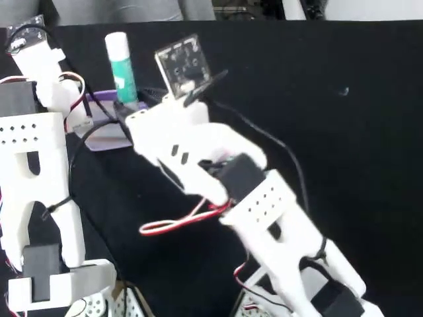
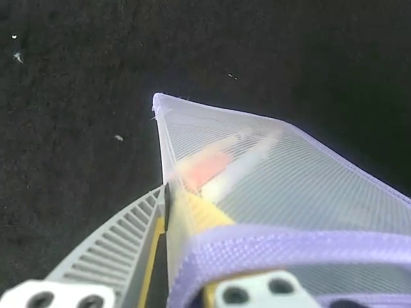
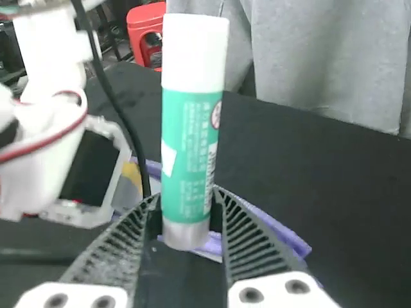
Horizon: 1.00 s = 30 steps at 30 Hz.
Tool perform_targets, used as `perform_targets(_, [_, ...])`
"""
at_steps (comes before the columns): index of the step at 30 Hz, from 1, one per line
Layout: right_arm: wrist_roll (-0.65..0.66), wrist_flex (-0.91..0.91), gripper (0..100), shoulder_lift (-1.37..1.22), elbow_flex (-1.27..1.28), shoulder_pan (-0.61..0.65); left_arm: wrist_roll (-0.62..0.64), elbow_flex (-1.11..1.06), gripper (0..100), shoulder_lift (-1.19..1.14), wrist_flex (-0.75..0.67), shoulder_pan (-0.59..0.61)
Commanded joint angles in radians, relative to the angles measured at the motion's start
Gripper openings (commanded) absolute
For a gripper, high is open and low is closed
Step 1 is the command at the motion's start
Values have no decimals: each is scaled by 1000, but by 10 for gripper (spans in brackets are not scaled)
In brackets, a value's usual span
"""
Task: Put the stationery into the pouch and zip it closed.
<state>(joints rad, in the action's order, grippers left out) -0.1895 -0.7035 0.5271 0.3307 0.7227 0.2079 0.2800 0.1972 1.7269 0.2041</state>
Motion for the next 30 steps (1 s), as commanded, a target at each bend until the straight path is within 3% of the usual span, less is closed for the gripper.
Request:
perform_targets(1, [12, 150, 11, 77, 93, 18, 12, 8, 29, 6, -21, -10])
perform_targets(7, [14, 285, 11, 156, 262, 15, 12, 8, 29, 6, -21, -13])
perform_targets(12, [193, 562, 11, 157, 455, 14, 12, 8, 29, 11, -21, -13])
perform_targets(16, [264, 778, 11, 157, 579, 15, 12, 8, 29, 12, -21, -13])
perform_targets(30, [321, 1010, 11, 21, 593, 2, 12, 2, 29, 12, -20, -15])
